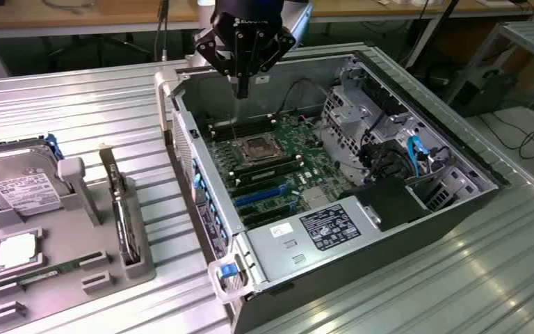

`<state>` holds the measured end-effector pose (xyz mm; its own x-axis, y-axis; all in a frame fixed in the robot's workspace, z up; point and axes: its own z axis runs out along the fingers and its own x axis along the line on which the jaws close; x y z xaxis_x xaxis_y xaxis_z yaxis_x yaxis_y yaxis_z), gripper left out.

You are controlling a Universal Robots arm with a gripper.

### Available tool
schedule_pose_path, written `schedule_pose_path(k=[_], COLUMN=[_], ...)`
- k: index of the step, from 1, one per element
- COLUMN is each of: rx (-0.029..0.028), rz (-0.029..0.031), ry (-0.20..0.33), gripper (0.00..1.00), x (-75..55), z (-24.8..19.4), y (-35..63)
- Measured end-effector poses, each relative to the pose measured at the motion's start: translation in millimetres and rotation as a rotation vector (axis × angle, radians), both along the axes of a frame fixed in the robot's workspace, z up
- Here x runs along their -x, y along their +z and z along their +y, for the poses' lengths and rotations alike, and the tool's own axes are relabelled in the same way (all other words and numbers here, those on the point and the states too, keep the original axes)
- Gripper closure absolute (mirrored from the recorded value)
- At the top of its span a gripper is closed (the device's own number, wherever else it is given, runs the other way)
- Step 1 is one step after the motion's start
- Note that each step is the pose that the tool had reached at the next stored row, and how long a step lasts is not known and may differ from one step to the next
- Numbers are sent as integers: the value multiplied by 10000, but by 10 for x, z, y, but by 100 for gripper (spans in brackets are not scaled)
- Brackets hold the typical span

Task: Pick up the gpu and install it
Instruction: 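Reach for the gpu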

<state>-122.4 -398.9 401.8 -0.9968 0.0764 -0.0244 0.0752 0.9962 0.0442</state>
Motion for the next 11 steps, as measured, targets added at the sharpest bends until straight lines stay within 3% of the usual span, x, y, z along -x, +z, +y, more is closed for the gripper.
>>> schedule_pose_path(k=[3, 5, 7, 11], rx=[-1, -2, -2, -2], rz=[-1, -1, -1, -1], ry=[2, 2, 2, 1], gripper=[89, 89, 89, 89], x=[255, 337, 417, 449], z=[0, 0, -1, 0], y=[-1, -1, -1, -1])
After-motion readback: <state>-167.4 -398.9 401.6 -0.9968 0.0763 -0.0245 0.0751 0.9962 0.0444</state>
